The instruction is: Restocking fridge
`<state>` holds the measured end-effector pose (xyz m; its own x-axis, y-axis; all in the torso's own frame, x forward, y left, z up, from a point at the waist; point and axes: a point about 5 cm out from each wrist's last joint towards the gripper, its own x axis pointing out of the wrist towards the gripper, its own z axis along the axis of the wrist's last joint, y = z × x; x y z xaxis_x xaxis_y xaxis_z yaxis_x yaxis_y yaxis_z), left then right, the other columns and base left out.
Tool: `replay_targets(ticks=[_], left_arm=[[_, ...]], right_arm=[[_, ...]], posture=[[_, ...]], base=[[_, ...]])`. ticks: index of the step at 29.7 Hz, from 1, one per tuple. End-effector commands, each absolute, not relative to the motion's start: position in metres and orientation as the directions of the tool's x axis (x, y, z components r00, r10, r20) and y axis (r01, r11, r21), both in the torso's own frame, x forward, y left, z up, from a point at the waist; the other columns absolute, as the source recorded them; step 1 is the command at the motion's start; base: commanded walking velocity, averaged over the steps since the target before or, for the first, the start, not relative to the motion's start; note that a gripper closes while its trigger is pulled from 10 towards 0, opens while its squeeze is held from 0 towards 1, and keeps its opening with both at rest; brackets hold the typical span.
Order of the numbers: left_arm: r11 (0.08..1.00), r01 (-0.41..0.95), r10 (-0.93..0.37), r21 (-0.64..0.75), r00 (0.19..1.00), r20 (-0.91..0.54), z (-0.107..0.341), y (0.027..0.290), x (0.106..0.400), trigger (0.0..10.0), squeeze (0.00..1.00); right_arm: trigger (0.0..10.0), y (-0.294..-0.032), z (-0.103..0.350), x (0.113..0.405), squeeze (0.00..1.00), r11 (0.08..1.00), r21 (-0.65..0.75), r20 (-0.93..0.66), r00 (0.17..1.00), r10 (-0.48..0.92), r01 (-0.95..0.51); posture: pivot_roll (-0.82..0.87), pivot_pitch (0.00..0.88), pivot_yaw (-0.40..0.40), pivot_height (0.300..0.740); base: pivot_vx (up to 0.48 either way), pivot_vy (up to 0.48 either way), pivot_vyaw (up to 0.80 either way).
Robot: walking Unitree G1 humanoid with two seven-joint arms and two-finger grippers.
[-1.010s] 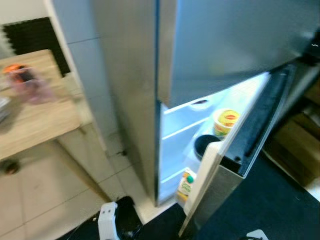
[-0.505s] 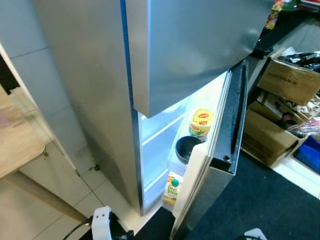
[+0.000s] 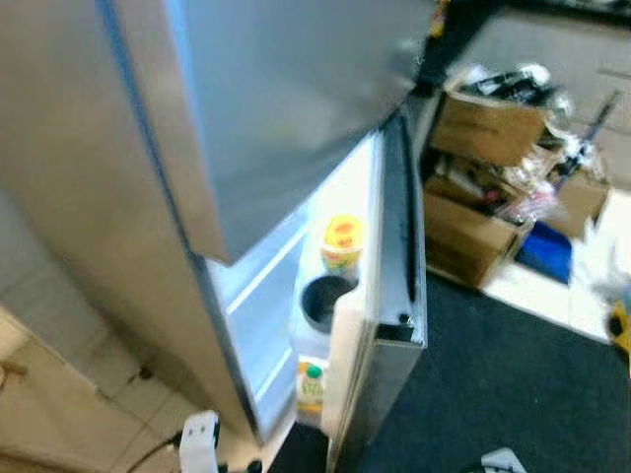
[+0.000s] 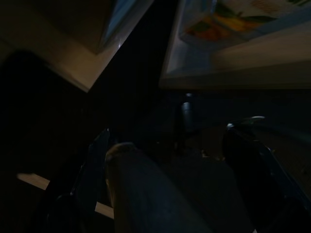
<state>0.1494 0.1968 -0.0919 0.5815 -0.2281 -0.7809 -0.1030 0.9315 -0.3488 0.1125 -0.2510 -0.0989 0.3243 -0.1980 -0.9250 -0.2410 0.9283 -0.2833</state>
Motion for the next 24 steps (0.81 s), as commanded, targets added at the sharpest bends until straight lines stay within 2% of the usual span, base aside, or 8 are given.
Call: replay_targets(ticks=[1, 5, 10, 24], left_arm=[[0.928, -0.102, -0.239, -0.358, 0.572, -0.784, -0.0932, 0.1956, 0.1463, 10.0, 0.0], [0.921, -0.088, -0.264, -0.379, 0.574, -0.775, -0.0925, 0.1936, 0.1473, 10.0, 0.0], [0.916, -0.084, -0.279, -0.393, 0.57, -0.773, -0.0932, 0.1907, 0.1461, 10.0, 0.0], [0.925, -0.16, -0.194, -0.344, 0.58, -0.791, -0.0935, 0.1988, 0.1463, 10.0, 0.0]], right_arm=[[10.0, -0.2547, -0.0983, 0.1111, 0.0, 0.923, -0.298, -0.923, 0.319, -0.214, -0.244], [10.0, -0.2552, -0.0979, 0.1118, 0.0, 0.92, -0.302, -0.922, 0.323, -0.215, -0.249], [10.0, -0.2554, -0.0979, 0.1119, 0.0, 0.92, -0.301, -0.922, 0.323, -0.214, -0.252], [10.0, -0.2565, -0.0974, 0.1123, 0.0, 0.918, -0.3, -0.922, 0.325, -0.21, -0.259]], posture=[[-0.04, 0.044, -0.004, 0.74], [-0.04, 0.045, -0.005, 0.74], [-0.04, 0.047, -0.005, 0.74], [-0.04, 0.043, -0.008, 0.74]], base=[[0.0, 0.0, 0.0], [0.0, 0.0, 0.0], [0.0, -0.467, 0.0], [0.0, 0.0, 0.0]])
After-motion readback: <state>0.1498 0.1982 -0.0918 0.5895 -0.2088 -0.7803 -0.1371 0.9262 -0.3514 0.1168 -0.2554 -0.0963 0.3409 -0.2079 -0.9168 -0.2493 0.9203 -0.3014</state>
